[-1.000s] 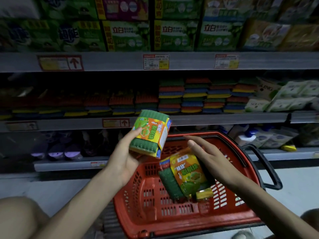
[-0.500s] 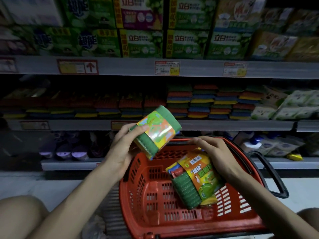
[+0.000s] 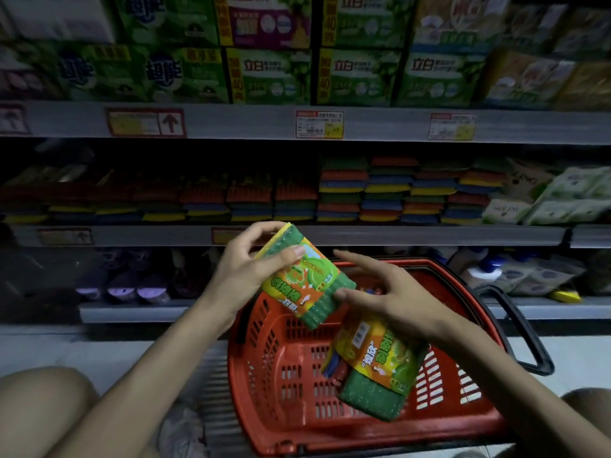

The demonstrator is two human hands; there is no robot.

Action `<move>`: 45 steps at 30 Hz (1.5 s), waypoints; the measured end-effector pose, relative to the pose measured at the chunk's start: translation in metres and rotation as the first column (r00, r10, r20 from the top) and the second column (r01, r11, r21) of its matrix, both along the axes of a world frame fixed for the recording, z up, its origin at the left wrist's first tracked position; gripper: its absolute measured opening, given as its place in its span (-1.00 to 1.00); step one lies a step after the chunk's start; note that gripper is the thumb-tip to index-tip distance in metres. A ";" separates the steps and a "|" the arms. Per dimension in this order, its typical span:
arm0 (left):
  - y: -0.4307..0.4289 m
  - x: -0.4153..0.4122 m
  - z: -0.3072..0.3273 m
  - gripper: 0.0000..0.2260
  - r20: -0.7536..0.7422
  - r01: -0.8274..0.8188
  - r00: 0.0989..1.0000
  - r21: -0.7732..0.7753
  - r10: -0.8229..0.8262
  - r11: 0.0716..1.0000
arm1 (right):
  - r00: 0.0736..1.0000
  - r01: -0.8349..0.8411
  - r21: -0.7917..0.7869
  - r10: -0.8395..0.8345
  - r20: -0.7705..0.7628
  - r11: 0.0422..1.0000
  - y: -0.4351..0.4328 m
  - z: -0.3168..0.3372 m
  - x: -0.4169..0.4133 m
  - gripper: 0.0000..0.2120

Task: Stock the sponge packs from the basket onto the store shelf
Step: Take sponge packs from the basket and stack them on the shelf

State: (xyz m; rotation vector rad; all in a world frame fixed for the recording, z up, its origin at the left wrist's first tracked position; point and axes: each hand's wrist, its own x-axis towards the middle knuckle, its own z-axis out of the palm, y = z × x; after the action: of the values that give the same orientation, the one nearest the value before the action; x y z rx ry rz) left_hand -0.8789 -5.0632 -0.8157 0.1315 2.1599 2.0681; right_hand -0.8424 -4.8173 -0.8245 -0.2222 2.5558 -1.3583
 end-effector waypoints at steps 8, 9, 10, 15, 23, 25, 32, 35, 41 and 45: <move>0.008 -0.007 0.001 -0.57 -0.123 -0.090 0.989 -0.008 0.088 0.996 | 0.997 0.053 -0.278 -0.035 0.072 0.959 -0.009 -0.007 -0.001 -0.55; 0.008 -0.008 0.001 -0.59 -0.115 -0.109 0.987 0.041 0.113 0.993 | 0.994 0.087 -0.328 -0.061 0.088 0.941 -0.011 -0.010 -0.001 -0.55; 0.008 -0.010 0.002 -0.59 -0.103 -0.130 0.985 0.097 0.139 0.987 | 0.990 0.122 -0.390 -0.083 0.115 0.913 -0.014 -0.011 -0.002 -0.55; 0.001 -0.006 0.000 -0.59 -0.043 -0.255 0.963 0.158 0.265 0.954 | 0.960 0.268 -0.492 -0.188 0.208 0.828 -0.021 -0.009 -0.009 -0.67; 0.007 0.018 -0.016 -0.81 0.108 -0.281 0.957 0.128 0.268 0.951 | 0.905 0.425 -0.533 -0.335 0.261 0.732 -0.037 -0.001 -0.022 -0.72; 0.007 0.018 -0.016 -0.90 0.124 -0.200 0.975 0.122 0.185 0.972 | 0.901 0.433 -0.548 -0.356 0.246 0.716 -0.044 0.002 -0.028 -0.72; 0.006 0.014 -0.015 -0.85 0.100 -0.216 0.975 0.183 0.200 0.959 | 0.917 0.359 -0.477 -0.399 0.019 0.802 -0.064 0.000 -0.042 -0.75; 0.006 0.012 -0.012 -0.82 0.108 -0.256 0.965 0.215 0.238 0.942 | 0.893 0.355 -0.424 -0.437 -0.111 0.833 -0.071 -0.004 -0.044 -0.78; 0.003 -0.001 -0.007 -0.73 0.078 -0.303 0.953 0.246 0.293 0.921 | 0.815 0.423 -0.353 -0.521 -0.255 0.834 -0.090 -0.006 -0.047 -0.65; 0.001 -0.010 -0.003 -0.69 0.072 -0.300 0.954 0.257 0.292 0.918 | 0.829 0.388 -0.383 -0.499 -0.252 0.838 -0.096 -0.011 -0.050 -0.60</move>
State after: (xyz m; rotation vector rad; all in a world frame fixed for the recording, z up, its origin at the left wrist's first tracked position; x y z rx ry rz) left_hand -0.8889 -5.0625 -0.8188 -0.2137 1.9737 2.5013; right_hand -0.8924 -4.9133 -0.8353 0.1208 2.7685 -2.0797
